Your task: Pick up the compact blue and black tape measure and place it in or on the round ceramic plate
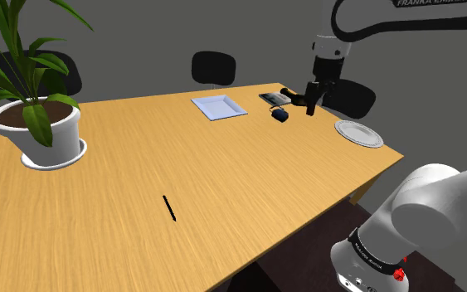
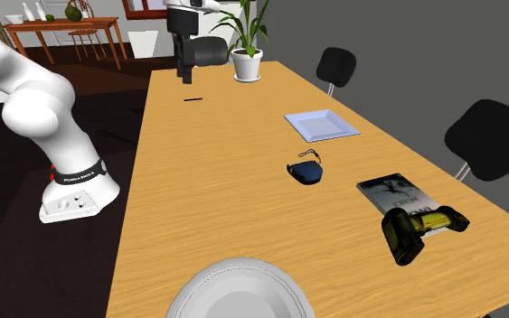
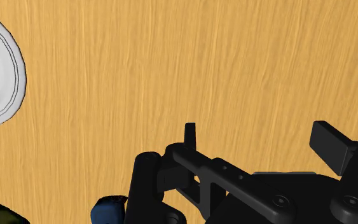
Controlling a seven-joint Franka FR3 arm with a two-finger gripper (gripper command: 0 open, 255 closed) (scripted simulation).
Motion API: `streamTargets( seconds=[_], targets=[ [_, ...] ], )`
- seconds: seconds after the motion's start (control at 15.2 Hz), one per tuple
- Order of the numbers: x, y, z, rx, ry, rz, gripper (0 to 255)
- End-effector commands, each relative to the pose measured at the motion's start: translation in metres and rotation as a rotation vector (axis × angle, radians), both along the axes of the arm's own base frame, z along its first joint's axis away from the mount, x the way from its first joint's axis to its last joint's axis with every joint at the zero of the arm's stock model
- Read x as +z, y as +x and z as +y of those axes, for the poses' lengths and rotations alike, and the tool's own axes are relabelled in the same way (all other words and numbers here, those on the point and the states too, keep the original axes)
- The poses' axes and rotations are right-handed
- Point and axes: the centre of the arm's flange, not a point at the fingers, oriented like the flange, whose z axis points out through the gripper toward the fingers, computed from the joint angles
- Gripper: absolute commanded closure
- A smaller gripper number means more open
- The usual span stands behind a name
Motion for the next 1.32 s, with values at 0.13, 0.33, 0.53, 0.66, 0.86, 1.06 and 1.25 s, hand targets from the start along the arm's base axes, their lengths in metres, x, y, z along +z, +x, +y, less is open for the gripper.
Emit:
streamTargets(
  seconds=[0.13, 0.33, 0.53, 0.66, 0.86, 1.06, 1.25],
  targets=[
    [-0.022, 0.039, -0.027, -0.002, 0.002, 0.001, 0],
    [-0.037, 0.070, -0.048, -0.003, 0.004, 0.002, 0],
    [-0.053, 0.100, -0.069, -0.005, 0.006, 0.003, 0],
    [-0.063, 0.120, -0.083, -0.006, 0.008, 0.003, 0],
    [-0.079, 0.150, -0.104, -0.008, 0.010, 0.004, 0],
    [-0.095, 0.180, -0.125, -0.009, 0.012, 0.005, 0],
    [-0.111, 0.210, -0.146, -0.011, 0.014, 0.006, 0]
  ],
)
